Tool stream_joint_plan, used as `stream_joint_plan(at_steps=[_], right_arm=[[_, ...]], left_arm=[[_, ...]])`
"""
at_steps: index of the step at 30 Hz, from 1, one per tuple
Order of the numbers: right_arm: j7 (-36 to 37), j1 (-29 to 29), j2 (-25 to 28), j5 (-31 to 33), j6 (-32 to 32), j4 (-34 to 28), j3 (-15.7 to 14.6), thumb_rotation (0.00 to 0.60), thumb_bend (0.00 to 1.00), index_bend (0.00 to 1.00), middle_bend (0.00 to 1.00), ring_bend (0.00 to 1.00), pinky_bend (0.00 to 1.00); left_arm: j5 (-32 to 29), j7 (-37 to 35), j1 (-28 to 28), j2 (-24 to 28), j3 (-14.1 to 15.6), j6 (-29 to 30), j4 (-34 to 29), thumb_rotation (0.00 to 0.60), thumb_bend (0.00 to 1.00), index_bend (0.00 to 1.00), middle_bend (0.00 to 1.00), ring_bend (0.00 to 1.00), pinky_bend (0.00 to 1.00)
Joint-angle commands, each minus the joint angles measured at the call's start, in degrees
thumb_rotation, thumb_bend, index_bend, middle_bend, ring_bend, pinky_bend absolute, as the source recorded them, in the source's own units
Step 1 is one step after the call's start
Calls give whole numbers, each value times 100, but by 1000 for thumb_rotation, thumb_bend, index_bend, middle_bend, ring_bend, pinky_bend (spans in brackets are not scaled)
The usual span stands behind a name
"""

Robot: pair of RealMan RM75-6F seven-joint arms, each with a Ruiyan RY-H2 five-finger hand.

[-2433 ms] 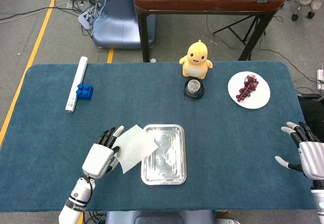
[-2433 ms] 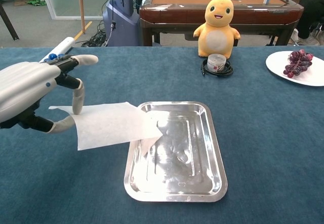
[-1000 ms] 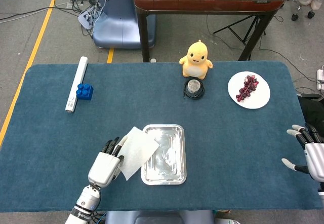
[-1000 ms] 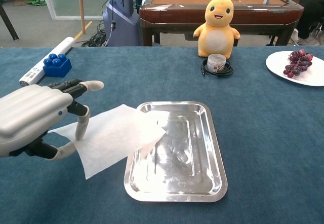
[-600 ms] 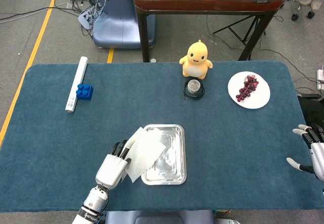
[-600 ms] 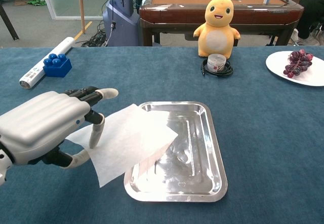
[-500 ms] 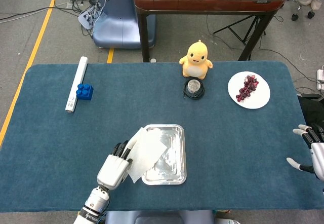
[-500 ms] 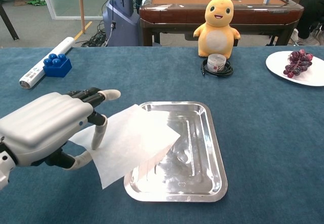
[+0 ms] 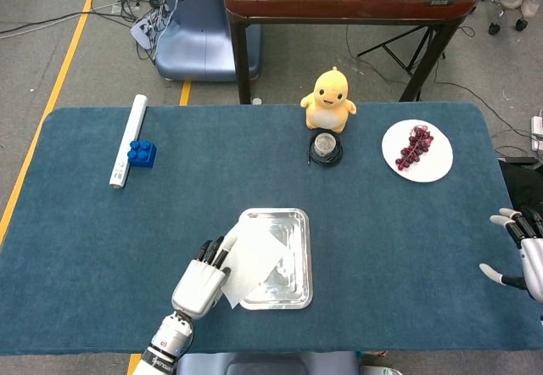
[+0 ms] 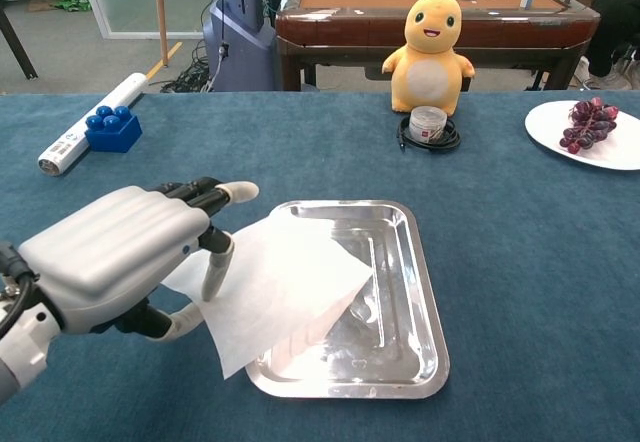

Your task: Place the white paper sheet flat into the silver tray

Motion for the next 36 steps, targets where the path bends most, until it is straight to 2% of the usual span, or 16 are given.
stream_joint_plan(at_steps=[1,7,13,20,28,36], right_arm=[[5,-1,-2,5,2,2,4,600,29,264,212,84,297],[16,6,-13,28,-14,7,16,600,29,264,212,84,297],[-3,14,-21,27,-26,12,18,600,29,264,212,84,297],[21,8,-11,20,-22,24,16,600,28,265,212,84,297],[27,12,-4,23,-33,30,18,600,28,265,212,84,297],[23,19,-11,26,-52,27,16,600,29,264,212,84,297]], left_arm=[[-57,73,-23,-28,-1,-35,13,600,616,695,42,0,106],[-35,-33,-94,-40,-19,-107,105,600,615,681,42,0,106],[212,-305,-165,-57,42,-141,233,600,523,648,42,0,106],[506,-560,-198,-117,95,-101,423,600,385,491,42,0,106],[533,-527,-194,-160,76,-100,470,600,354,296,42,0,106],[505,-454,-190,-144,66,-125,414,600,259,139,42,0,106]])
